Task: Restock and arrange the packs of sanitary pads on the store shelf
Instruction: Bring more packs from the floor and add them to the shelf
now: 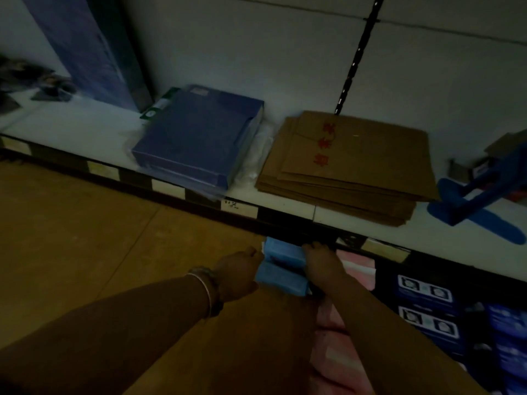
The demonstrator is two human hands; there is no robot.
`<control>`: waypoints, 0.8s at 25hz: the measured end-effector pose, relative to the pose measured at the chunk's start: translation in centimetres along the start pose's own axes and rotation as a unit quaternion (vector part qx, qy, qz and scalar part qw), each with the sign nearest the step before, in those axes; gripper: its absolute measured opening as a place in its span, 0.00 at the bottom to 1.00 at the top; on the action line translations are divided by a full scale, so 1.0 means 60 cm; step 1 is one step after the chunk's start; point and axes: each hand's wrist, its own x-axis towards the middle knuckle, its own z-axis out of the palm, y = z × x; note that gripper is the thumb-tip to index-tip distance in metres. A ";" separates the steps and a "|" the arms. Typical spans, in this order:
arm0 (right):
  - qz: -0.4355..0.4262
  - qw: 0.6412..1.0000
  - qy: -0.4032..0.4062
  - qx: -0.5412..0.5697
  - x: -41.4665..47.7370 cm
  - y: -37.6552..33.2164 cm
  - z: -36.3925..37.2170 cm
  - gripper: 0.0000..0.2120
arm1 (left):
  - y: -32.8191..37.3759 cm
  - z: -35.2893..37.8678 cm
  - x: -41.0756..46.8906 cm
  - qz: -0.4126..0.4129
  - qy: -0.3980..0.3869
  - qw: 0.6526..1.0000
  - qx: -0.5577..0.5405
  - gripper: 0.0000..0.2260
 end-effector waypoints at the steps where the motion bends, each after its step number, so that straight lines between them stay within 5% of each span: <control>1: -0.003 1.000 0.003 0.005 0.001 0.006 0.004 0.27 | 0.007 0.006 0.009 -0.002 0.002 1.000 0.004 0.27; 6: -0.026 0.999 0.018 -0.006 0.002 0.018 0.017 0.27 | 0.022 0.048 0.045 0.011 -0.020 0.999 0.041 0.26; 11: -0.029 0.998 0.045 -0.031 0.003 0.013 0.027 0.25 | 0.018 0.084 0.068 0.045 0.109 0.993 -0.014 0.17; 14: -0.025 0.999 0.042 -0.015 0.009 0.017 0.027 0.26 | 0.013 0.091 0.076 0.012 0.113 0.992 -0.057 0.15; 17: -0.009 0.997 0.048 0.065 0.008 0.013 0.014 0.19 | -0.001 0.088 0.079 -0.022 0.063 0.995 -0.074 0.17; 20: 0.022 0.963 0.071 0.259 -0.014 0.008 -0.022 0.16 | -0.003 0.046 0.063 -0.012 0.071 0.988 -0.139 0.18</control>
